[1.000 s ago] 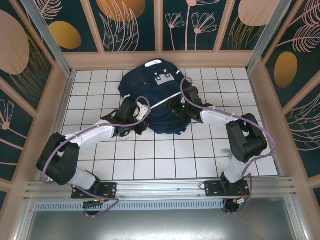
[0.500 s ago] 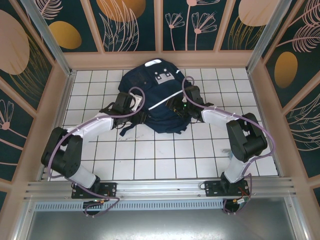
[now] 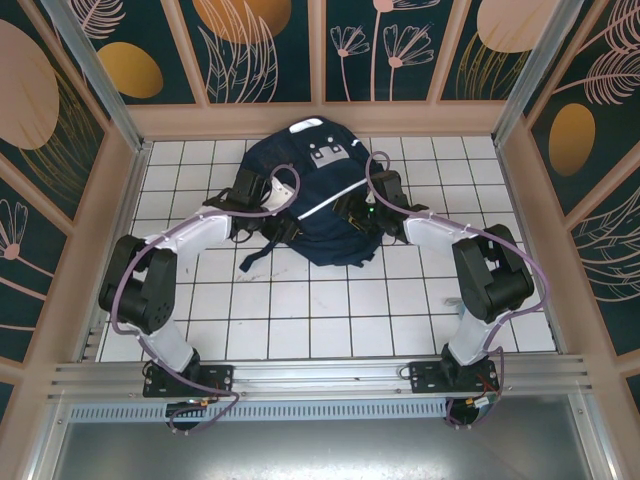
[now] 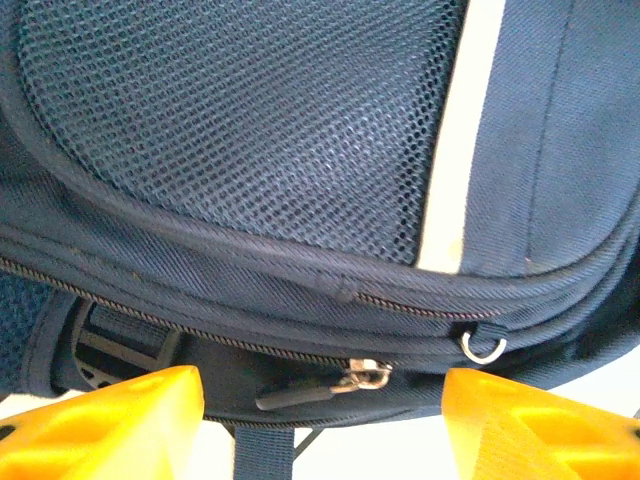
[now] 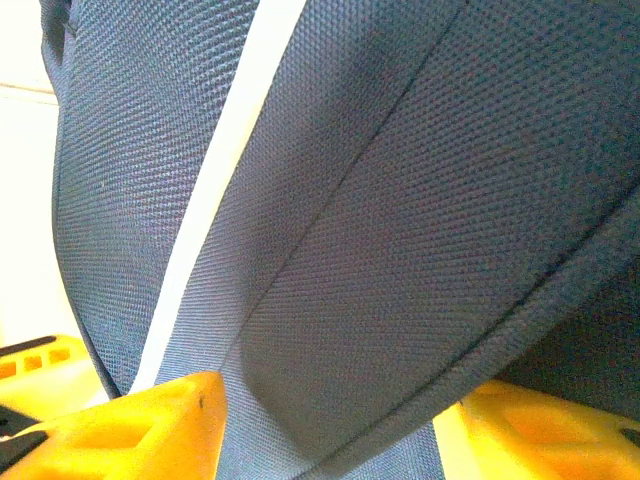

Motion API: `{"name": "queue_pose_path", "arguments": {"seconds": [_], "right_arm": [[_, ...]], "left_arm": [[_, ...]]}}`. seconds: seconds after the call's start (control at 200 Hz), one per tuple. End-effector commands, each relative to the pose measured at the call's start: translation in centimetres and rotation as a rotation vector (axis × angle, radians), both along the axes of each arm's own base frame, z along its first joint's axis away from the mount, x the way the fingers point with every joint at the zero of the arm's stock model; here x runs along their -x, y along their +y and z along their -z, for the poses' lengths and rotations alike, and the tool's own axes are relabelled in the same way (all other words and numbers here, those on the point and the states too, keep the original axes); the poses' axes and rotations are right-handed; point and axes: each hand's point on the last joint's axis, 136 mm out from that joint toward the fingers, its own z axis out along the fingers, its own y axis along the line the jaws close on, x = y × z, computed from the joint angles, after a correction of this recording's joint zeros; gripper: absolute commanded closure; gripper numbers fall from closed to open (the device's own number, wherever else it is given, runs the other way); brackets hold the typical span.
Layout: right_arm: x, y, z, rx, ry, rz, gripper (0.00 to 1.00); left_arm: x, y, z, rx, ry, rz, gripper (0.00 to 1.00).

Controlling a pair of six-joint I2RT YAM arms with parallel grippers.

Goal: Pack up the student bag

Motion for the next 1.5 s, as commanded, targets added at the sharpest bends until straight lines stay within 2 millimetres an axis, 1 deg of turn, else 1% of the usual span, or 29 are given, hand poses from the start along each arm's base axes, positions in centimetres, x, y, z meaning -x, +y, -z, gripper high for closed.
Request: {"name": "queue_pose_path", "arguments": {"seconds": [0.0,0.14,0.275,0.335,0.41,0.601,0.751,0.851,0.916,0.961,1.026,1.036,1.051,1.221,1.341,1.416,1.496], "right_arm": [[-2.6,0.1,-2.2,-0.023,-0.093,0.021,0.43],[-2.6,0.0,-2.1,-0.021,-0.089,0.022,0.43],[-2.7,0.1,-2.2,-0.024,-0.089,0.019,0.43],[-2.7,0.2,-2.1,-0.026,-0.085,0.017,0.43],[-2.7,0.4,-2.0,-0.029,-0.080,0.013,0.43],[-2.8,0.5,-1.9,-0.035,-0.077,0.008,0.44],[-2.8,0.9,-1.8,-0.034,-0.074,0.001,0.44],[-2.8,1.4,-1.6,-0.037,-0.073,-0.011,0.44],[-2.9,1.9,-1.6,-0.044,-0.074,-0.015,0.45],[-3.1,2.1,-1.7,-0.051,-0.076,-0.015,0.45],[-3.4,2.5,-2.0,-0.061,-0.083,-0.018,0.45],[-3.4,2.6,-2.0,-0.062,-0.084,-0.018,0.46],[-3.5,2.7,-2.0,-0.064,-0.084,-0.018,0.45],[-4.1,3.7,-2.6,-0.073,-0.100,-0.032,0.46],[-4.2,4.4,-2.9,-0.083,-0.103,-0.045,0.46],[-4.0,4.8,-3.3,-0.098,-0.110,-0.052,0.46],[-3.8,4.8,-3.6,-0.107,-0.120,-0.056,0.46]], "left_arm": [[1.0,-0.5,1.1,-0.003,0.051,0.095,0.34],[0.8,-0.8,2.0,-0.005,0.068,0.116,0.35],[0.3,-0.9,2.6,-0.016,0.065,0.126,0.42],[0.2,-1.0,2.6,-0.018,0.058,0.132,0.49],[0.3,-1.1,2.4,-0.010,0.053,0.143,0.62],[1.0,-1.6,1.8,0.024,0.072,0.168,0.85],[1.6,-1.4,1.1,0.045,0.071,0.141,0.94],[1.4,-1.8,-0.2,0.108,0.090,0.076,1.00],[1.1,-2.0,-0.9,0.156,0.115,0.004,1.00],[1.2,-2.2,-1.1,0.192,0.135,-0.026,1.00],[1.9,-2.7,-1.1,0.242,0.168,-0.030,1.00],[2.0,-2.8,-1.9,0.256,0.154,-0.026,1.00],[2.2,-2.9,-2.2,0.267,0.150,-0.023,1.00],[4.6,-4.5,-3.4,0.284,0.147,0.027,1.00],[6.0,-6.9,-4.6,0.313,0.153,0.081,1.00],[6.7,-8.2,-4.8,0.311,0.159,0.106,1.00],[7.2,-9.7,-4.8,0.348,0.183,0.123,1.00]]}}
